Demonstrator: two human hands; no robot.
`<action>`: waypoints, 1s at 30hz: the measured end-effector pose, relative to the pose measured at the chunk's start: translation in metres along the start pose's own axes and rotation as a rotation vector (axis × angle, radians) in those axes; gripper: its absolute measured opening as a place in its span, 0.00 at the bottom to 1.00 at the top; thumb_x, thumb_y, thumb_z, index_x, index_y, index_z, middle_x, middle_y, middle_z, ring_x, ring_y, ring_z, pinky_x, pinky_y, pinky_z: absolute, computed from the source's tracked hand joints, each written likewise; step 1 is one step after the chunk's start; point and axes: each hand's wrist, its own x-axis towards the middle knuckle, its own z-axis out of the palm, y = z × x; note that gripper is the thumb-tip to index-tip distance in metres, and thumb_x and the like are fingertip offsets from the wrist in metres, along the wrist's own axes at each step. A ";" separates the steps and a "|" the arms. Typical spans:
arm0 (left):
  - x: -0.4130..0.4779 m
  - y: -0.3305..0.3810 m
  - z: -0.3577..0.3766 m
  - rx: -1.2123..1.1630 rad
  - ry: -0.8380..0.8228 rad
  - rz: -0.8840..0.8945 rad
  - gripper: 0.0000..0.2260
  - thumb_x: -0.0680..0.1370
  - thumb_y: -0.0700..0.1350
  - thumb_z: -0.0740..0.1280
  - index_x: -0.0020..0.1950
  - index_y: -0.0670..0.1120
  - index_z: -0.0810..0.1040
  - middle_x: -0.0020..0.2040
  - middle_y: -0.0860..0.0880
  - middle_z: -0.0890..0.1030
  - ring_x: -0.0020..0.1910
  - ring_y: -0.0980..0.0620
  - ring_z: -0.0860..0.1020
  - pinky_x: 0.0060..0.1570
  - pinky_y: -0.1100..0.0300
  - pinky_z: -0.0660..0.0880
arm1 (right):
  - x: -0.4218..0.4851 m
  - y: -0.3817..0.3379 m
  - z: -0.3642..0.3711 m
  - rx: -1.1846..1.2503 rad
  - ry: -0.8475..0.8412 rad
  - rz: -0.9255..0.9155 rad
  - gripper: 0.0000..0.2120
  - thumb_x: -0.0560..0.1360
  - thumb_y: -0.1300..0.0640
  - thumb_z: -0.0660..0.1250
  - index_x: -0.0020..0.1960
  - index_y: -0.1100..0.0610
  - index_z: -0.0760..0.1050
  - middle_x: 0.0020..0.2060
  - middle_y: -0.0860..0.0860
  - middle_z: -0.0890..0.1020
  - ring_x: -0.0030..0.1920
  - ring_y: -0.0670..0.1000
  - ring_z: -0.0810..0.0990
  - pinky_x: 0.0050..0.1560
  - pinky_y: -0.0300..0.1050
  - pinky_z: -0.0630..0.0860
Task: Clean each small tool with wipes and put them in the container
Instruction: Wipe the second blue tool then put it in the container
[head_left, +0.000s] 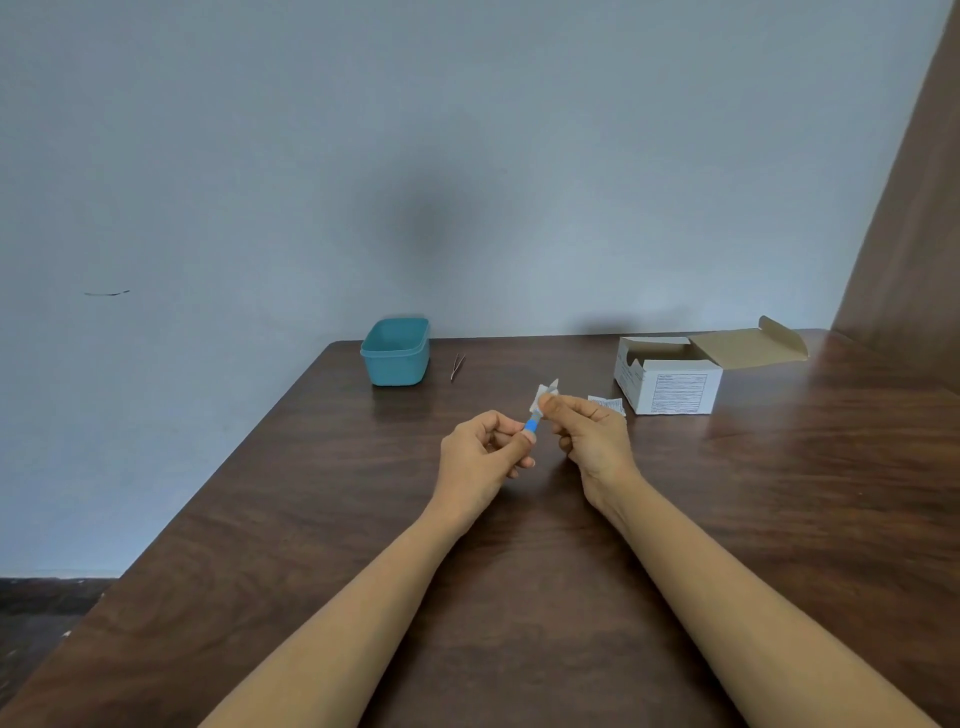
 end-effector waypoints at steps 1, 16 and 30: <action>-0.001 0.000 0.000 0.015 -0.011 0.006 0.04 0.75 0.41 0.71 0.47 0.41 0.81 0.33 0.48 0.82 0.31 0.59 0.80 0.32 0.67 0.75 | 0.001 0.000 0.000 0.032 0.035 0.008 0.04 0.71 0.58 0.73 0.39 0.57 0.83 0.29 0.50 0.74 0.32 0.45 0.67 0.33 0.37 0.64; -0.003 -0.004 -0.002 0.070 0.012 0.036 0.04 0.76 0.40 0.70 0.46 0.40 0.80 0.36 0.46 0.83 0.32 0.58 0.81 0.34 0.66 0.78 | -0.002 -0.003 -0.003 -0.296 -0.194 -0.053 0.07 0.71 0.56 0.73 0.38 0.60 0.81 0.24 0.44 0.75 0.27 0.40 0.70 0.35 0.34 0.67; -0.003 -0.001 0.001 0.090 -0.045 0.047 0.04 0.76 0.40 0.70 0.47 0.39 0.79 0.37 0.46 0.83 0.33 0.58 0.82 0.35 0.66 0.79 | 0.002 0.000 0.001 -0.058 0.055 0.013 0.10 0.76 0.54 0.68 0.40 0.58 0.80 0.31 0.48 0.77 0.31 0.44 0.68 0.32 0.36 0.67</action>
